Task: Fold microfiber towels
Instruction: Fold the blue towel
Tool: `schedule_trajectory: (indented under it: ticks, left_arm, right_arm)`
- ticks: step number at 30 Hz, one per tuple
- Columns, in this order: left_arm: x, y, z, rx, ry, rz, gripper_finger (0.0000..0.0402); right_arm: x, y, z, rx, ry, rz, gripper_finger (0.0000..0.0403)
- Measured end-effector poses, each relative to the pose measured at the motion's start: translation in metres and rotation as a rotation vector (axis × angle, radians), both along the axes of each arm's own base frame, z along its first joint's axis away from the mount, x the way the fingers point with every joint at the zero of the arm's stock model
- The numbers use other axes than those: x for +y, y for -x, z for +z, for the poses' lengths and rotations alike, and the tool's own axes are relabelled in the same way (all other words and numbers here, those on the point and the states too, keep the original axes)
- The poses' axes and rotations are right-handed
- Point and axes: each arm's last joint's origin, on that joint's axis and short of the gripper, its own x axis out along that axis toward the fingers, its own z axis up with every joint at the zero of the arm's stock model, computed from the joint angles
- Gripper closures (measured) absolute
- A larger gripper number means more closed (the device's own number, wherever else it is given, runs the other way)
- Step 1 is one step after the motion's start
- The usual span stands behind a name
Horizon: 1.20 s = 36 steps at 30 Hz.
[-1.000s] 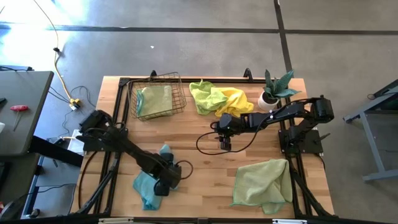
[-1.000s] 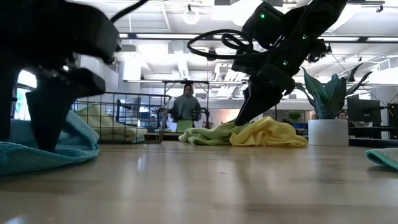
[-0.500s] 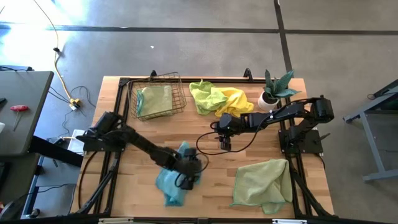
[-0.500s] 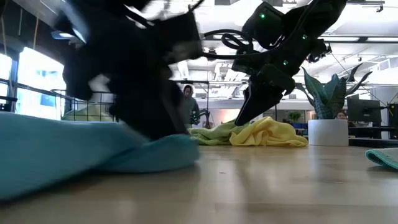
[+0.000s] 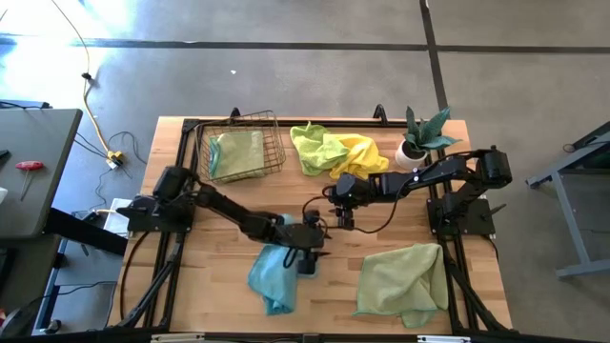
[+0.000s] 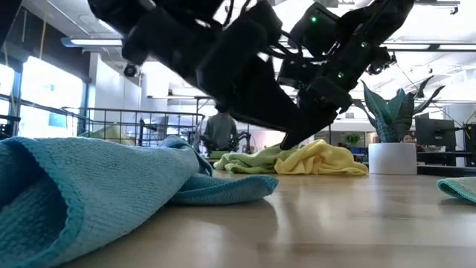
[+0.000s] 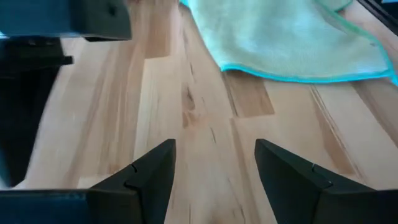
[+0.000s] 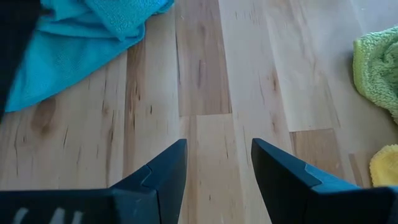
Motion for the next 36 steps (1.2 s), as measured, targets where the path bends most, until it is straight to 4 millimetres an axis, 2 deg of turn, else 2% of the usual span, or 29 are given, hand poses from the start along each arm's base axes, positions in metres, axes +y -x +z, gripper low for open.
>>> schedule_trajectory:
  ticks: [5, 10, 13, 17, 22, 29, 36]
  left_arm:
    - [-0.005, 0.015, 0.025, 0.066, 0.068, 0.017, 0.019]
    - [-0.017, 0.036, 0.051, 0.163, 0.292, 0.022, 0.019]
    - [-0.029, 0.051, 0.055, 0.271, 0.403, 0.074, 0.019]
    - [-0.049, 0.072, 0.045, 0.455, 0.44, 0.179, 0.019]
    - [-0.062, 0.085, 0.031, 0.507, 0.371, 0.358, 0.019]
    - [-0.057, 0.084, 0.033, 0.42, 0.265, 0.436, 0.019]
    - [-0.043, 0.075, 0.031, 0.363, -0.088, 0.35, 0.019]
  right_arm:
    - [0.0, 0.0, 0.0, 0.001, 0.0, 0.0, 0.0229]
    - [0.0, 0.0, 0.0, 0.001, 0.0, 0.0, 0.0229]
    - [0.0, 0.0, 0.0, 0.004, 0.0, 0.0, 0.0229]
    - [0.0, 0.0, 0.0, 0.001, 0.0, 0.0, 0.0229]
    - [0.0, -0.005, 0.005, -0.077, -0.022, -0.028, 0.0229]
    - [0.0, -0.012, 0.012, -0.192, -0.195, -0.203, 0.0229]
    - [0.005, -0.017, 0.017, -0.259, -0.297, -0.255, 0.0229]
